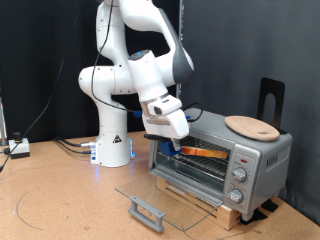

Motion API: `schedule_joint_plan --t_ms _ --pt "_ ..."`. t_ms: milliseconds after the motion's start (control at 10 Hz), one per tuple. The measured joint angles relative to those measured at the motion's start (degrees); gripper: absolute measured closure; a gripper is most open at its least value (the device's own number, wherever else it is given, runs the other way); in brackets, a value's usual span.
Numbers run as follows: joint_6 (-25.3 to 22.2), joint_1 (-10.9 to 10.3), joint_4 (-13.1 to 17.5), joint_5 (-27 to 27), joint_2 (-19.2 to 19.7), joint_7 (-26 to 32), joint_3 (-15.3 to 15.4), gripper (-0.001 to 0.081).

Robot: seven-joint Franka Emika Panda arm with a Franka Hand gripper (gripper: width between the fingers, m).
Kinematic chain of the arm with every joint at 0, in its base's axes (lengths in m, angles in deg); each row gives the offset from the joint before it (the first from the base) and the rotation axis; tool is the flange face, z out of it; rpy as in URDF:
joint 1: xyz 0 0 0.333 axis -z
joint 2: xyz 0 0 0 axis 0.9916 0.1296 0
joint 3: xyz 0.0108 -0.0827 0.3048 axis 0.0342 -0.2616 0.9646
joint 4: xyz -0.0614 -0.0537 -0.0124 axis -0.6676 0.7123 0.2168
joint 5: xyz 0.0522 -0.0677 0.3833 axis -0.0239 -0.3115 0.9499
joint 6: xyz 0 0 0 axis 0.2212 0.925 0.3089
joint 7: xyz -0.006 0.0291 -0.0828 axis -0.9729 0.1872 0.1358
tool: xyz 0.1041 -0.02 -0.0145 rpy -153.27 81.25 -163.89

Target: Make a piece of toast with the oven

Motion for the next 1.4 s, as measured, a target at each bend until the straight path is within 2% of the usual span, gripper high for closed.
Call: schedule_joint_plan --t_ms 200,300,500,900,1100,1400 --pt "2.8 4.2 0.0 -4.7 1.3 -0.9 0.4 0.0377" --pt "3.2 5.8 0.5 -5.2 2.2 -0.7 0.2 0.0377" --pt "3.2 7.5 1.5 -5.3 3.4 0.4 -0.8 0.0377" --pt "1.3 7.3 2.3 -3.4 3.8 3.4 -2.4 0.0377" --pt "-0.8 6.5 2.3 -0.7 2.9 5.7 -2.6 0.0377" --pt "-2.8 5.0 1.8 1.4 0.8 5.9 -2.0 0.0377"
